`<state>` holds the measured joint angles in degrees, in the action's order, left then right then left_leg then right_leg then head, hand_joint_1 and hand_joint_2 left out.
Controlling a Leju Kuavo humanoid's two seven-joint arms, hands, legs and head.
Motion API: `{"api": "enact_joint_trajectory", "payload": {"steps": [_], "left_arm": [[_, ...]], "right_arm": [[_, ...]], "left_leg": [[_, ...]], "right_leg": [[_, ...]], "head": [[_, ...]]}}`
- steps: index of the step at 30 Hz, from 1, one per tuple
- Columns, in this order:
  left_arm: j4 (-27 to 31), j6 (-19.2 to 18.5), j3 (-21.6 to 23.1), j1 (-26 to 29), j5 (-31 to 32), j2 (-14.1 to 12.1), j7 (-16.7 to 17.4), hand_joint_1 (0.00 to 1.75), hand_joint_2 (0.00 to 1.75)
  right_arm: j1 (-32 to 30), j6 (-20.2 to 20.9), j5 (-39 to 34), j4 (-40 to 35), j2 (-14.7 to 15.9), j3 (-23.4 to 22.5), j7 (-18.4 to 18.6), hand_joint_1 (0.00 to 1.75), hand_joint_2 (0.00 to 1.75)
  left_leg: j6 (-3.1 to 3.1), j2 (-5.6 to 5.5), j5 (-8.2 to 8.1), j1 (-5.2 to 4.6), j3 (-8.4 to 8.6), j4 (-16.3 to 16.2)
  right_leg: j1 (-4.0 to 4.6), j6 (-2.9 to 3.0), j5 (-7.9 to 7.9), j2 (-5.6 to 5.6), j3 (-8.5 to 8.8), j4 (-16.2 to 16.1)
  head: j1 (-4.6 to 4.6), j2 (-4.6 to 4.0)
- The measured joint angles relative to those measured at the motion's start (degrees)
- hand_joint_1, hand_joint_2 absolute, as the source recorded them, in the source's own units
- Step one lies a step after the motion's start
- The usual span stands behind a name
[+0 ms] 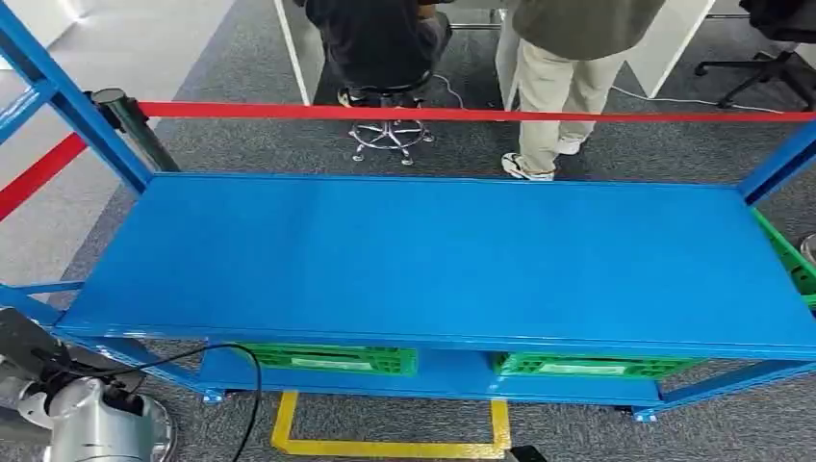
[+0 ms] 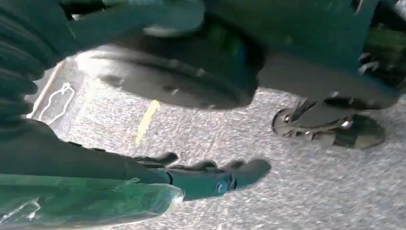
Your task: Take the parts from the cabinet and place them on the table.
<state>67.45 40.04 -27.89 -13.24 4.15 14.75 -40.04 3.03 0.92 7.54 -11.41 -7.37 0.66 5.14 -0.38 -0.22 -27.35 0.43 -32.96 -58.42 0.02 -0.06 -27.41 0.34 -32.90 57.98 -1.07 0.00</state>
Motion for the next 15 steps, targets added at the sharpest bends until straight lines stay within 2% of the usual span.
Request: {"api": "enact_joint_trajectory", "payload": {"steps": [1, 2, 4, 5, 6, 7, 8, 9, 10, 11, 12, 14, 15], "left_arm": [[-0.3, 0.0, 0.2, 0.0, 0.0, -0.1, 0.0, 1.75, 1.75], [-0.6, 0.0, 0.3, -0.1, 0.0, -0.2, 0.0, 1.75, 1.75], [-1.2, 0.0, 0.3, 0.2, -1.0, -0.7, 0.5, 1.75, 1.75], [-1.5, 0.0, 0.2, 0.5, -1.5, -0.9, 0.5, 1.75, 1.75], [-1.8, 0.0, 0.2, 0.8, -1.9, -1.1, 0.6, 1.75, 1.75], [-2.0, 0.0, 0.1, 1.1, -2.1, -1.2, 0.5, 1.75, 1.75], [-2.2, 0.1, -0.2, 1.3, -2.2, -1.3, 0.4, 1.75, 1.75], [-2.3, 0.1, -0.7, 1.3, -2.4, -1.4, 0.2, 1.75, 1.75], [-2.3, 0.0, -1.2, 1.4, -2.8, -1.5, 0.1, 1.75, 1.75], [-2.3, 0.1, -1.7, 1.7, -3.4, -1.6, 0.0, 1.75, 1.75], [-2.2, 0.1, -2.2, 2.0, -4.1, -1.6, 0.0, 1.75, 1.75], [-1.7, 0.1, -3.1, 3.3, -5.4, -1.6, 0.0, 1.75, 1.75], [-1.2, 0.1, -3.7, 3.9, -5.6, -1.6, 0.0, 1.75, 1.75]], "right_arm": [[0.0, 0.0, 0.0, 0.0, 0.0, 0.0, 0.0, 0.00, 1.75], [0.0, 0.0, 0.0, 0.0, 0.0, 0.0, 0.0, 0.00, 1.75], [-0.1, 0.0, 0.0, 0.1, 0.0, -0.2, 0.3, 0.00, 1.75], [-0.1, 0.0, 0.1, 0.1, 0.0, -0.3, 0.4, 0.00, 1.75], [-0.1, 0.0, 0.3, 0.1, 0.0, -0.5, 0.5, 0.00, 1.75], [-0.1, 0.0, 0.4, 0.1, 0.0, -0.5, 0.6, 0.00, 1.75], [-0.1, 0.0, 0.5, 0.1, 0.0, -0.5, 0.6, 0.00, 1.75], [0.0, 0.0, 0.6, 0.1, 0.0, -0.5, 0.6, 0.00, 1.75], [0.0, 0.0, 0.7, 0.1, 0.0, -0.6, 0.6, 0.00, 1.75], [0.0, 0.0, 0.8, 0.1, 0.0, -0.6, 0.6, 0.00, 1.75], [0.0, 0.0, 0.9, 0.1, 0.0, -0.6, 0.6, 0.00, 1.75], [0.0, 0.0, 1.1, 0.1, 0.0, -0.7, 0.6, 0.00, 1.75], [0.0, 0.0, 1.3, 0.1, 0.0, -0.7, 0.5, 0.00, 1.75]], "left_leg": [[-0.23, 0.03, -0.81, 0.08, -0.27, -0.7], [-0.42, 0.03, -2.61, 0.09, -1.44, -3.4], [-0.69, 0.03, -6.70, 0.14, -5.68, -12.3], [-0.77, 0.03, -7.62, 0.14, -7.47, -15.8], [-0.77, 0.03, -7.14, 0.14, -7.97, -16.6], [-0.70, 0.03, -5.51, 0.13, -7.45, -15.3], [-0.55, 0.04, -2.97, 0.13, -5.86, -11.8], [-0.32, 0.05, -0.08, 0.12, -3.36, -6.6], [0.00, 0.08, 1.73, 0.10, -1.16, -2.1], [0.15, 0.08, 1.00, -0.23, -0.39, -0.5], [0.39, 0.11, 0.58, -0.22, -0.07, 0.3], [0.72, 0.05, 0.59, -0.44, -0.27, 0.2], [1.14, 0.08, 0.86, -0.13, -0.06, 0.7]], "right_leg": [[-0.05, 0.28, 0.16, -0.05, 0.20, -0.2], [-0.05, 0.64, 0.15, -0.15, 0.24, -0.3], [0.03, 0.92, 0.08, -0.25, 0.20, -0.3], [0.06, 0.97, 0.06, -0.23, 0.16, -0.3], [0.08, 0.97, 0.06, -0.20, 0.21, -0.3], [0.11, 1.00, 0.03, -0.18, 0.28, -0.3], [0.12, 1.00, 0.01, -0.17, 0.39, -0.2], [0.13, 0.88, -0.08, -0.17, 0.59, -0.2], [0.13, 0.76, -0.19, -0.18, 0.71, -0.2], [0.58, 0.43, -0.41, -0.17, 0.58, 0.1], [0.48, 0.23, -0.37, -0.19, 0.30, 0.2], [0.27, -0.26, -0.19, -0.22, 0.34, -0.1], [0.49, -0.71, -0.34, -0.25, 0.49, -0.1]], "head": [[0.07, 0.00], [0.50, 0.00], [0.46, 0.00], [0.44, 0.00], [0.44, 0.00], [0.44, 0.00], [0.42, 0.00], [0.46, 0.00], [0.44, 0.00], [0.42, 0.00], [0.39, 0.00], [0.42, 0.00], [0.37, 0.00]]}}
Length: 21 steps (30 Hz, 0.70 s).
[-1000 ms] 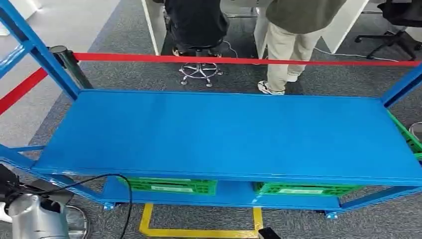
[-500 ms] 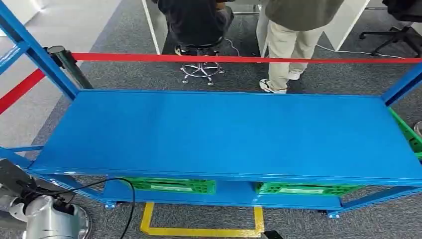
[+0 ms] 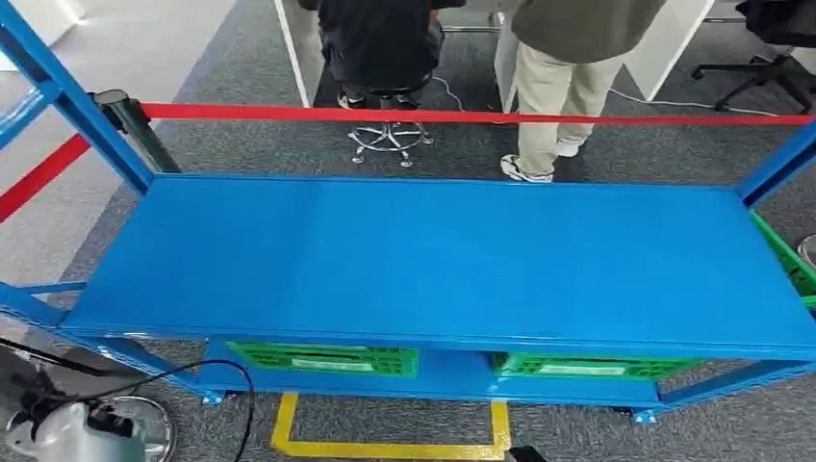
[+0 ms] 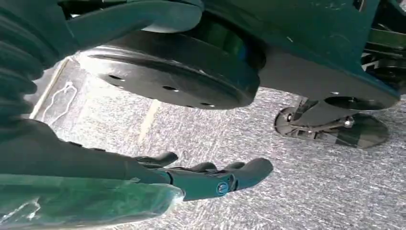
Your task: Take the parts from the cabinet and place them on the table.
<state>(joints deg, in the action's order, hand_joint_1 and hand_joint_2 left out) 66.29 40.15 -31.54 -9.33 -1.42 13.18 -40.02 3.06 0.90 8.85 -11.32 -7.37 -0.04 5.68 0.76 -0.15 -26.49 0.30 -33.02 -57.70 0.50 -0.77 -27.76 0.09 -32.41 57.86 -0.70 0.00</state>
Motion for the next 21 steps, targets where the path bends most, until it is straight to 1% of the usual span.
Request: {"api": "enact_joint_trajectory", "payload": {"steps": [1, 2, 3, 4, 5, 6, 7, 8, 9, 10, 11, 12, 13, 14, 15, 16, 17, 18, 19, 20, 21], "left_arm": [[0.5, 0.0, -0.5, 0.3, -0.2, 0.1, 0.0, 1.75, 1.75], [0.9, 0.0, -0.9, 0.5, -0.4, 0.2, 0.0, 1.75, 1.75], [1.1, 0.0, -1.1, 0.8, -0.5, 0.2, 0.0, 1.75, 1.75], [1.3, 0.0, -1.5, 1.2, -0.5, 0.2, 0.0, 1.75, 1.75], [1.4, 0.0, -1.9, 1.4, -0.5, 0.2, 0.0, 1.75, 1.75], [1.6, 0.0, -2.1, 1.5, -0.2, 0.2, 0.0, 1.75, 1.75], [1.8, 0.0, -2.5, 1.7, 0.1, 0.4, 0.0, 1.75, 1.75], [2.3, 0.0, -3.0, 1.8, 0.3, 0.6, 0.0, 1.75, 1.75], [2.7, 0.0, -3.3, 2.0, 0.3, 0.8, 0.0, 1.75, 1.75], [3.1, 0.0, -3.5, 2.3, 0.3, 1.0, 0.0, 1.75, 1.75], [3.4, 0.0, -3.7, 2.4, 0.3, 1.0, -0.1, 1.75, 1.75], [3.8, 0.0, -3.9, 2.5, 0.3, 1.0, -0.1, 1.75, 1.75], [4.0, 0.0, -4.1, 2.5, 0.3, 1.0, -0.1, 1.75, 1.75], [4.1, 0.0, -4.3, 2.7, 0.3, 1.1, -0.1, 1.75, 1.75], [4.3, 0.0, -4.3, 2.7, 0.2, 1.2, -0.1, 1.75, 1.75], [4.6, 0.0, -4.5, 2.8, 0.2, 1.2, -0.1, 1.75, 1.75], [4.9, 0.0, -4.8, 2.8, 0.2, 1.3, -0.1, 1.75, 1.75], [5.4, 0.0, -5.0, 2.9, 0.2, 1.4, -0.1, 1.75, 1.75], [5.9, 0.0, -5.3, 3.2, 0.0, 1.4, -0.1, 1.75, 1.75], [6.1, 0.0, -5.5, 3.6, -0.3, 1.4, -0.1, 1.75, 1.75], [6.2, 0.0, -5.7, 4.0, -0.4, 1.4, -0.1, 1.75, 1.75]], "right_arm": [[-0.1, 0.0, 0.2, 0.0, 0.0, 0.0, 0.0, 0.00, 1.75], [-0.1, -0.1, 0.3, 0.0, 0.0, 0.0, -0.1, 0.00, 1.75], [0.1, -0.1, 0.3, 0.0, 0.0, -0.1, -0.2, 0.00, 1.75], [0.2, 0.0, 0.3, 0.0, 0.0, -0.2, -0.2, 0.00, 1.75], [0.4, 0.0, 0.2, 0.0, 0.0, -0.3, -0.3, 0.00, 1.75], [0.5, 0.0, 0.3, 0.0, 0.0, -0.3, -0.4, 0.00, 1.75], [0.6, 0.0, 0.4, 0.0, 0.0, -0.4, -0.4, 0.00, 1.75], [0.6, 0.0, 0.5, 0.0, 0.0, -0.4, -0.4, 0.00, 1.75], [0.5, 0.0, 0.7, 0.0, 0.0, -0.4, -0.3, 0.00, 1.75], [0.3, 0.0, 0.9, 0.0, 0.0, -0.4, -0.3, 0.00, 1.75], [0.2, 0.0, 0.9, 0.1, 0.0, -0.4, -0.3, 0.00, 1.75], [0.1, 0.0, 1.0, 0.1, 0.0, -0.4, -0.3, 0.00, 1.75], [-0.1, 0.0, 1.0, 0.1, 0.0, -0.4, -0.4, 0.00, 1.75], [-0.2, 0.0, 1.0, 0.1, 0.0, -0.4, -0.4, 0.00, 1.75], [-0.2, 0.0, 1.0, 0.1, 0.0, -0.4, -0.4, 0.00, 1.75], [-0.1, 0.0, 1.1, 0.1, 0.0, -0.4, -0.4, 0.00, 1.75], [-0.1, 0.0, 1.2, 0.1, 0.0, -0.4, -0.4, 0.00, 1.75], [-0.1, 0.0, 1.4, 0.1, 0.0, -0.4, -0.5, 0.00, 1.75], [-0.2, 0.0, 1.4, 0.1, 0.0, -0.4, -0.6, 0.00, 1.75], [-0.2, 0.0, 1.5, 0.1, 0.0, -0.4, -0.7, 0.00, 1.75], [-0.2, 0.0, 1.6, 0.1, 0.0, -0.4, -0.7, 0.00, 1.75]], "left_leg": [[0.28, 0.04, 0.18, 0.27, 0.26, 0.2], [0.55, 0.02, 0.14, 0.36, 0.27, 0.2], [0.71, 0.03, 0.16, 0.35, 0.25, 0.2], [0.76, 0.05, 0.13, 0.31, 0.24, 0.2], [0.79, 0.10, 0.11, 0.28, 0.23, 0.2], [0.80, 0.10, 0.09, 0.28, 0.29, 0.2], [0.80, 0.05, 0.08, 0.28, 0.36, 0.2], [0.78, -0.01, 0.06, 0.28, 0.45, 0.2], [0.69, -0.08, 0.00, 0.28, 0.58, 0.2], [0.55, -0.11, -0.08, 0.28, 0.69, 0.2], [0.14, -0.11, -0.08, -0.02, 0.52, 0.1], [-0.14, -0.14, -0.03, -0.11, 0.08, -0.2], [-0.54, -0.13, 0.22, -0.08, -0.10, -0.1], [-0.73, -0.10, 0.33, -0.02, -0.07, -0.1], [-1.03, -0.10, 0.32, 0.02, -0.02, -0.1], [-1.38, -0.09, -0.36, 0.23, -0.16, -0.6], [-1.59, -0.06, -1.78, 0.21, -0.88, -2.3], [-1.74, -0.07, -3.74, 0.22, -2.36, -5.5], [-1.89, -0.07, -6.00, 0.24, -4.48, -10.2], [-2.00, -0.07, -7.71, 0.25, -6.62, -14.7], [-2.06, -0.07, -8.20, 0.25, -7.89, -17.3]], "right_leg": [[-0.11, -0.27, -0.74, 0.07, -0.46, 0.7], [-0.16, -0.64, -2.35, 0.01, -1.48, 3.0], [-0.32, -0.84, -4.44, 0.03, -3.25, 7.0], [-0.37, -1.10, -6.56, 0.05, -5.43, 11.9], [-0.38, -1.31, -7.98, -0.01, -7.15, 15.9], [-0.38, -1.40, -8.03, 0.00, -7.61, 17.5], [-0.42, -1.41, -6.87, -0.02, -6.87, 16.4], [-0.54, -1.34, -4.67, -0.03, -5.04, 13.0], [-0.64, -1.18, -2.06, -0.05, -2.45, 7.8], [-0.70, -1.07, 0.05, -0.05, 0.05, 2.6], [-0.55, -0.95, -0.99, 0.02, 0.92, 1.1], [-0.54, -0.57, -1.28, 0.11, 1.68, -0.4], [-0.48, -0.25, -1.18, 0.19, 1.31, -0.1], [-0.41, -0.08, -1.22, 0.26, 1.22, 0.1], [-0.38, 0.29, -1.08, 0.26, 1.22, 0.0], [-0.72, 0.94, -0.67, 0.14, 1.53, -0.6], [-0.66, 1.17, -0.60, 0.12, 1.60, -0.7], [-0.64, 1.48, -0.61, 0.02, 1.57, -0.7], [-0.59, 1.56, -0.66, -0.04, 1.56, -0.7], [-0.53, 1.65, -0.69, -0.06, 1.54, -0.7], [-0.49, 1.69, -0.71, -0.05, 1.55, -0.7]], "head": [[-0.08, 0.00], [-0.61, 0.00], [-0.83, 0.00], [-0.68, 0.00], [-0.79, 0.00], [-0.76, 0.00], [-0.81, 0.00], [-0.79, 0.00], [-0.76, 0.00], [-0.81, 0.00], [-0.74, 0.00], [-0.74, 0.00], [-0.48, 0.00], [-0.59, 0.00], [-0.52, 0.00], [-0.57, 0.00], [-0.39, 0.00], [-0.20, 0.00], [-0.24, 0.00], [-0.26, 0.00], [-0.22, 0.00]]}}
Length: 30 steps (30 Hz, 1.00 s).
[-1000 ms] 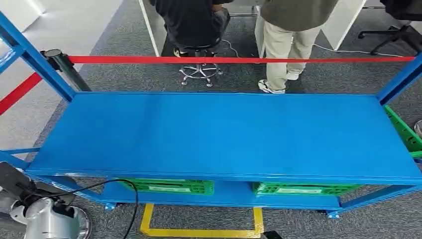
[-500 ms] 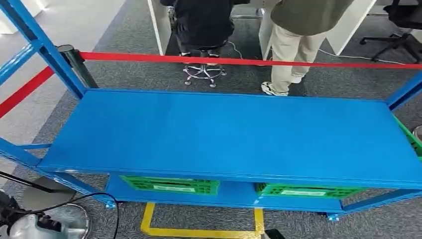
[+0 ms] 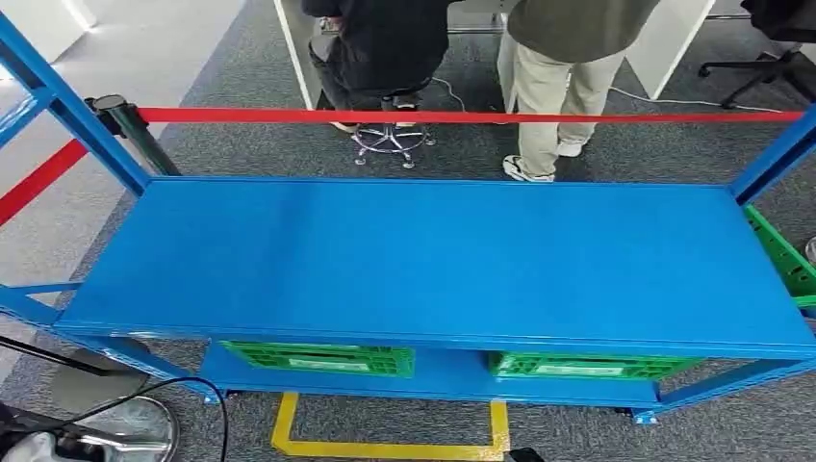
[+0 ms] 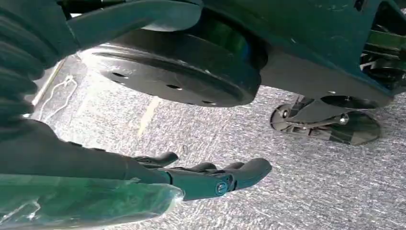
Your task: Take the parts from the cabinet and place them on the table.
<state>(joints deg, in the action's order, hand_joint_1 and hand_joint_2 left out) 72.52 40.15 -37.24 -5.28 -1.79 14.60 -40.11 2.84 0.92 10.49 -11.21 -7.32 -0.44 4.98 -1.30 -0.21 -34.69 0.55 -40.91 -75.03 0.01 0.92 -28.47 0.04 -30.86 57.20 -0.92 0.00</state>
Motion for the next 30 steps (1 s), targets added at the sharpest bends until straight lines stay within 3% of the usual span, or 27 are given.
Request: {"api": "enact_joint_trajectory", "payload": {"steps": [1, 2, 4, 5, 6, 9, 11, 13, 15, 16, 17, 18, 20, 21, 23, 25, 27, 28, 29, 30], "left_arm": [[0.2, 0.0, -0.1, 0.3, 0.0, 0.1, 0.0, 1.75, 1.75], [0.5, 0.0, -0.1, 0.4, 0.1, 0.2, 0.0, 1.75, 1.75], [1.3, 0.0, -0.2, 0.5, 0.4, 0.5, 0.0, 1.75, 1.75], [1.6, 0.0, -0.2, 0.6, 0.5, 0.6, 0.0, 1.75, 1.75], [2.0, 0.0, -0.1, 0.8, 0.5, 0.7, 0.0, 1.75, 1.75], [2.8, 0.0, -0.2, 1.7, -0.1, 1.0, 0.0, 1.75, 1.75], [3.3, 0.0, -0.2, 1.9, -0.4, 1.2, 0.0, 1.75, 1.75], [3.4, 0.0, -0.2, 2.1, -1.3, 1.2, 0.0, 1.75, 1.75], [3.4, 0.0, -0.2, 2.4, -1.9, 1.2, 0.0, 1.75, 1.75], [3.4, 0.0, -0.2, 2.5, -2.1, 1.2, 0.0, 1.75, 1.75], [3.4, 0.0, -0.1, 2.6, -2.4, 1.2, 0.0, 1.75, 1.75], [3.4, 0.0, 0.0, 2.6, -2.5, 1.2, 0.0, 1.75, 1.75], [3.3, 0.0, 0.2, 2.7, -2.9, 1.2, 0.0, 1.75, 1.75], [3.3, 0.0, 0.2, 2.7, -3.0, 1.2, 0.0, 1.75, 1.75], [3.3, -0.1, 0.4, 2.7, -3.4, 1.0, 0.0, 1.75, 1.75], [3.2, -0.1, 0.8, 2.7, -3.7, 0.6, 0.0, 1.75, 1.75], [3.1, -0.1, 1.3, 2.8, -3.9, 0.4, 0.0, 1.75, 1.75], [3.0, -0.1, 1.5, 2.8, -3.9, 0.1, 0.0, 1.75, 1.75], [3.0, -0.1, 1.6, 2.8, -3.9, 0.1, 0.0, 1.75, 1.75], [3.0, -0.1, 1.8, 2.6, -3.7, 0.1, 0.0, 1.75, 1.75]], "right_arm": [[0.0, 0.1, 0.2, 0.0, 0.0, 0.0, -0.1, 0.00, 1.75], [0.0, 0.4, 0.3, 0.0, 0.0, 0.0, -0.8, 0.00, 1.75], [0.0, 1.7, 0.0, 0.0, 0.0, 0.0, -4.5, 0.00, 1.75], [-0.2, 2.4, 0.0, 0.0, 0.0, 0.0, -7.1, 0.00, 1.75], [-0.3, 2.7, 0.1, 0.0, 0.0, 0.0, -9.0, 0.00, 1.75], [-0.4, 3.3, 0.2, 0.0, 0.0, -0.1, -13.8, 0.00, 1.75], [-0.4, 2.5, 1.1, 0.0, 0.2, -0.1, -15.8, 0.00, 1.75], [-0.3, 2.5, 0.8, 0.0, 0.2, -0.1, -16.5, 0.00, 1.75], [-0.5, 2.5, 0.7, 0.0, 0.2, -0.2, -16.9, 0.00, 1.75], [-0.7, 2.5, 0.8, 0.0, 0.2, -0.2, -17.2, 0.00, 1.75], [-0.8, 2.7, 0.9, 0.0, 0.2, -0.2, -17.8, 0.00, 1.75], [-0.8, 2.8, 0.9, 0.0, 0.2, -0.2, -18.2, 0.00, 1.75], [-0.7, 3.0, 0.9, 0.0, 0.5, -0.2, -18.8, 0.00, 1.75], [-0.7, 3.1, 0.9, 0.0, 0.5, -0.2, -19.0, 0.00, 1.75], [-0.6, 3.4, 0.7, 0.0, 0.5, -0.2, -19.3, 0.00, 1.75], [-1.0, 3.7, 0.7, 0.0, 0.5, -0.2, -20.0, 0.00, 1.75], [-1.0, 4.7, 0.6, 0.0, 0.5, -0.3, -21.1, 0.00, 1.75], [-0.9, 4.9, 0.5, 0.0, 0.4, -0.3, -21.4, 0.00, 1.75], [-0.9, 4.9, 0.5, 0.0, 0.4, -0.3, -21.7, 0.00, 1.75], [-0.9, 4.9, 0.5, 0.0, 0.5, -0.4, -22.0, 0.00, 1.75]], "left_leg": [[0.02, 0.00, 1.06, 0.00, 0.05, 0.2], [0.13, 0.00, 3.20, 0.00, 1.15, 2.7], [0.46, 0.01, 8.41, 0.00, 5.72, 12.0], [0.72, 0.03, 9.03, -0.02, 7.30, 15.4], [0.93, 0.01, 8.37, -0.19, 8.21, 17.1], [1.62, 0.04, 8.13, -0.39, 7.75, 17.0], [2.26, 0.05, 8.43, 0.08, 8.02, 17.5], [2.66, 0.05, 8.40, 0.09, 7.99, 17.5], [2.73, 0.07, 8.37, 0.05, 7.96, 17.5], [2.72, 0.05, 8.36, 0.06, 8.00, 17.5], [2.71, 0.00, 8.35, 0.06, 8.04, 17.4], [2.68, -0.03, 8.33, 0.06, 8.09, 17.4], [2.45, -0.06, 8.18, 0.08, 8.33, 17.4], [2.14, -0.06, 8.11, -0.08, 8.32, 17.4], [1.47, -0.07, 8.18, -0.33, 8.03, 17.2], [3.03, -0.07, 8.23, -0.33, 8.04, 17.0], [3.01, -0.07, 8.23, -0.33, 8.09, 17.1], [3.14, -0.07, 8.52, -0.59, 8.28, 17.5], [3.99, -0.02, 9.35, -0.72, 9.56, 19.7], [3.82, 0.01, 10.55, -0.73, 9.84, 20.8]], "right_leg": [[0.02, 0.01, -0.01, 0.00, 0.09, 0.0], [0.03, -0.02, -0.04, 0.01, 0.18, 0.0], [0.03, -0.18, -0.22, 0.00, 0.53, 0.1], [0.08, -0.42, -0.38, -0.01, 0.54, 0.1], [0.48, -0.79, -0.62, 0.13, 0.26, 0.6], [0.27, -1.55, -0.43, 0.04, 0.07, 0.2], [0.23, -2.26, -1.54, 0.03, -0.65, 1.4], [0.08, -2.60, -4.96, 0.04, -3.57, 7.4], [-0.03, -2.98, -8.67, 0.03, -8.64, 17.4], [-0.09, -3.06, -8.43, 0.03, -9.88, 19.2], [-0.17, -3.06, -6.85, 0.02, -9.54, 17.9], [-0.24, -3.02, -4.37, 0.01, -8.05, 14.4], [-0.31, -2.76, 0.57, 0.00, -3.06, 4.1], [-0.28, -2.61, 0.25, 0.05, -1.84, 1.4], [-0.15, -2.02, 0.38, 0.24, -1.26, 0.8], [-0.15, -2.11, 0.56, 0.26, -1.18, 0.6], [-0.23, -2.06, 0.66, 0.30, -1.17, 0.4], [-0.50, -2.45, 1.05, 0.16, -0.88, -0.3], [-0.31, -2.14, 1.36, 0.22, -0.08, -1.2], [-0.25, -1.47, 2.31, 0.18, 0.36, -2.7]], "head": [[-0.04, 0.00], [-0.02, 0.00], [0.00, 0.00], [-0.06, 0.00], [-0.04, 0.00], [-0.13, 0.00], [-0.21, 0.00], [-0.70, 0.00], [-0.70, 0.00], [-0.63, 0.00], [-0.70, 0.00], [-0.65, 0.00], [-0.68, 0.00], [-0.65, 0.00], [-0.48, 0.00], [-0.52, 0.00], [-0.50, 0.00], [-0.61, 0.00], [-0.13, 0.00], [-0.09, -0.04]]}}
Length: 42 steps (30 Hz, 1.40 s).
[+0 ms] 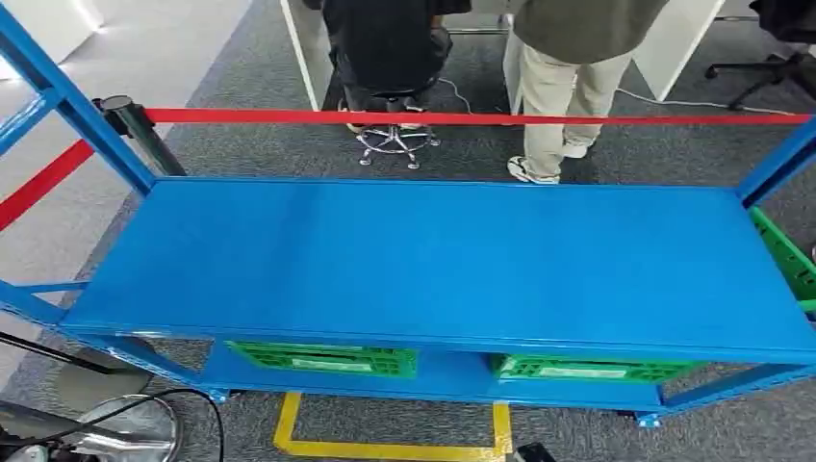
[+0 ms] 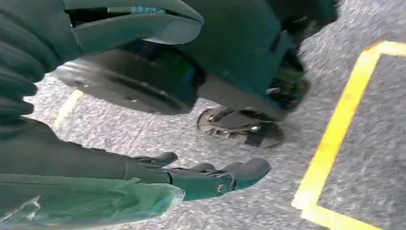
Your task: Take the parts from the cabinet and place them on the table.
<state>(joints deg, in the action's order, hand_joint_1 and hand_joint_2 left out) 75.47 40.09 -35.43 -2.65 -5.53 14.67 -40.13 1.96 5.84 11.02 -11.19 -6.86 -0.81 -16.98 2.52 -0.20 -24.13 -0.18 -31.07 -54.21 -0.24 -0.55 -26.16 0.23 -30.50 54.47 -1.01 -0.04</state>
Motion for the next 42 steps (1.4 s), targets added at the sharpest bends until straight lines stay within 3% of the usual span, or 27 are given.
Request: {"api": "enact_joint_trajectory", "payload": {"steps": [1, 3, 4, 6, 7, 11, 12, 13, 17, 19, 27, 29, 32, 33, 34, 35, 37, 38, 39, 40, 41, 42], "left_arm": [[0.0, 0.0, 0.1, -0.1, 0.1, 0.0, 0.0, 1.75, 1.75], [-0.2, 0.0, 0.2, 0.0, 0.4, 0.0, 0.0, 1.75, 1.75], [-0.4, 0.0, 0.3, 0.1, 0.5, 0.0, 0.0, 1.75, 1.75], [-0.5, 0.0, 0.4, 0.0, 0.7, 0.0, 0.0, 1.75, 1.75], [-0.5, 0.0, 0.6, 0.0, 0.9, 0.0, 0.0, 1.75, 1.75], [-0.5, 0.0, 0.6, 0.0, 2.0, -0.1, 0.0, 1.75, 1.75], [-0.5, 0.0, 0.6, 0.0, 2.0, -0.1, 0.0, 1.75, 1.75], [-0.5, 0.0, 0.6, 0.0, 2.2, 0.0, 0.0, 1.75, 1.75], [-0.5, 0.0, 0.6, 0.1, 3.1, 0.0, 0.0, 1.75, 1.75], [-0.5, 0.0, 0.6, 0.1, 3.5, 0.0, 0.0, 1.75, 1.75], [-0.5, 0.0, 0.5, 0.1, 4.5, 0.0, 0.0, 1.75, 1.75], [-0.5, 0.0, 0.6, 0.0, 4.7, 0.1, 0.0, 1.75, 1.75], [-0.5, 0.0, 0.5, 0.2, 4.7, 0.2, 0.0, 1.75, 1.75], [-0.5, 0.0, 0.5, 0.2, 4.8, 0.2, 0.0, 1.75, 1.75], [-0.5, 0.0, 0.5, 0.2, 4.9, 0.2, 0.0, 1.75, 1.75], [-0.5, 0.0, 0.5, 0.2, 5.0, 0.3, 0.0, 1.75, 1.75], [-0.5, 0.0, 0.5, 0.2, 5.5, 0.5, 0.0, 1.75, 1.75], [-0.5, 0.0, 0.5, 0.2, 5.7, 0.5, 0.0, 1.75, 1.75], [-0.4, 0.0, 0.5, 0.2, 5.7, 0.5, 0.0, 1.75, 1.75], [-0.4, 0.0, 0.5, 0.2, 5.8, 0.5, 0.0, 1.75, 1.75], [-0.4, 0.0, 0.5, 0.2, 5.9, 0.5, 0.0, 1.75, 1.75], [-0.4, 0.0, 0.5, 0.2, 5.9, 0.4, 0.0, 1.75, 1.75]], "right_arm": [[0.2, 0.1, 0.0, 0.0, 0.0, 0.0, 0.0, 0.00, 1.75], [0.2, 0.4, 0.0, 0.0, 0.0, 0.0, 0.0, 0.00, 1.75], [0.2, 0.7, 0.0, 0.0, 0.1, 0.0, 0.0, 0.00, 1.75], [0.2, 1.5, 0.0, 0.0, 0.1, -0.1, -0.1, 0.00, 1.75], [0.2, 1.8, 0.0, 0.0, 0.1, -0.2, -0.2, 0.00, 1.75], [0.1, 2.6, 0.2, 0.0, 0.1, -0.3, -0.6, 0.00, 1.75], [0.1, 2.6, 0.2, 0.0, 0.1, -0.3, -0.8, 0.00, 1.75], [0.1, 2.6, 0.3, 0.0, 0.2, -0.3, -0.9, 0.00, 1.75], [0.1, 4.1, -0.2, 0.0, 0.2, -0.6, -1.5, 0.00, 1.75], [0.1, 4.1, -0.2, 0.0, 0.2, -0.6, -1.7, 0.00, 1.75], [0.2, 4.0, -0.2, 0.0, 0.2, -0.9, -1.8, 0.00, 1.75], [0.2, 4.0, -0.2, 0.0, 0.2, -0.9, -1.9, 0.00, 1.75], [0.1, 4.4, -0.5, 0.0, 0.2, -1.0, -1.8, 0.00, 1.75], [0.0, 4.6, -0.6, 0.0, 0.2, -1.0, -1.8, 0.00, 1.75], [-0.1, 4.7, -0.6, 0.0, 0.2, -1.0, -1.8, 0.00, 1.75], [-0.1, 4.7, -0.6, 0.0, 0.2, -1.0, -1.8, 0.00, 1.75], [0.0, 4.5, -0.1, 0.0, 0.3, -1.0, -2.3, 0.00, 1.75], [0.2, 4.4, 0.0, 0.0, 0.3, -1.0, -2.5, 0.00, 1.75], [0.3, 4.4, 0.0, 0.0, 0.3, -1.0, -2.6, 0.00, 1.75], [0.3, 4.4, 0.1, 0.0, 0.3, -1.0, -2.7, 0.00, 1.75], [0.2, 4.4, 0.0, 0.0, 0.3, -1.0, -2.7, 0.00, 1.75], [0.1, 4.3, 0.0, 0.1, 0.4, -1.0, -2.7, 0.00, 1.75]], "left_leg": [[-0.41, -0.02, 0.05, 0.05, 0.01, 0.6], [-3.08, -0.03, -0.25, 0.38, -0.02, 0.6], [-3.12, -0.03, -0.28, 0.44, -0.03, 0.5], [-2.97, -0.02, -0.42, 0.39, -0.14, 0.2], [-2.54, -0.03, -0.59, 0.35, -0.27, -0.1], [-1.86, -0.02, -1.01, 0.30, -0.47, -0.8], [-1.97, -0.02, -0.73, 0.29, -0.39, -0.5], [-3.23, -0.03, -0.65, 0.49, -0.50, -0.5], [-2.74, -0.04, -0.86, 0.28, -0.65, -0.9], [-2.32, -0.04, -1.13, 0.11, -0.81, -1.3], [-1.18, -0.05, -1.38, -0.05, -1.11, -1.8], [-0.64, 0.07, -0.97, 0.53, -0.83, -1.2], [-0.45, -0.04, -1.01, 0.52, -0.91, -1.3], [-0.47, -0.21, -1.02, 0.53, -0.92, -1.3], [-0.51, -0.52, -1.03, 0.54, -0.88, -1.3], [-0.64, -0.46, -1.11, 0.57, -0.88, -1.4], [-1.12, -0.85, -1.40, 0.70, -0.80, -1.8], [-1.56, -0.96, -1.59, 0.56, -0.89, -2.0], [-1.99, -1.03, -1.77, 0.27, -1.13, -2.5], [-2.30, -1.05, -1.57, 0.28, -1.20, -2.4], [-1.76, -1.02, -1.89, 0.30, -1.23, -2.6], [-0.78, -1.02, -1.47, 0.35, -1.27, -2.6]], "right_leg": [[0.10, 0.27, -0.02, -0.07, -0.16, -0.1], [0.21, 0.40, -0.20, -0.14, -0.33, 0.3], [0.27, 0.41, -0.22, -0.13, -0.33, 0.4], [0.13, 0.29, -0.15, -0.12, -0.30, 0.3], [0.10, 0.19, -0.20, -0.12, -0.36, 0.4], [0.10, -0.31, -0.33, -0.17, -0.24, 0.6], [0.21, -0.32, -0.38, -0.19, -0.25, 0.6], [0.37, 0.83, -0.46, -0.13, -0.35, 0.8], [0.19, 0.50, -0.52, -0.21, -0.36, 0.9], [-0.01, -0.19, -0.50, -0.20, -0.33, 0.8], [-0.22, -1.34, -0.47, -0.22, -0.19, 0.7], [-0.23, -1.79, -2.62, -0.18, -1.72, 3.4], [-0.45, -2.05, -8.99, -0.17, -8.14, 17.1], [-0.47, -2.14, -9.41, -0.19, -9.40, 19.6], [-0.55, -2.18, -8.42, -0.18, -9.28, 19.1], [-0.64, -2.19, -6.39, -0.19, -8.00, 16.3], [-0.83, -2.07, -1.25, -0.18, -2.70, 5.7], [-0.85, -2.11, -1.81, 0.03, -1.14, 2.7], [-0.69, -1.45, -1.63, 0.40, -0.73, 2.4], [-0.65, -1.23, -1.56, 0.36, -0.88, 2.5], [-0.70, -1.26, -1.34, 0.35, -0.90, 2.4], [-0.58, -1.25, -1.32, 0.43, -0.91, 2.4]], "head": [[0.20, 0.04], [0.18, 0.04], [0.11, 0.04], [0.15, 0.04], [0.15, 0.04], [0.15, 0.04], [0.13, 0.04], [0.07, 0.04], [0.09, 0.04], [0.13, 0.04], [0.11, 0.04], [-0.06, 0.04], [-0.26, 0.04], [-0.28, 0.04], [-0.24, 0.04], [-0.28, 0.04], [-0.28, 0.04], [-0.33, 0.04], [-0.26, 0.02], [-0.15, 0.04], [-0.24, 0.02], [-0.26, 0.04]]}}
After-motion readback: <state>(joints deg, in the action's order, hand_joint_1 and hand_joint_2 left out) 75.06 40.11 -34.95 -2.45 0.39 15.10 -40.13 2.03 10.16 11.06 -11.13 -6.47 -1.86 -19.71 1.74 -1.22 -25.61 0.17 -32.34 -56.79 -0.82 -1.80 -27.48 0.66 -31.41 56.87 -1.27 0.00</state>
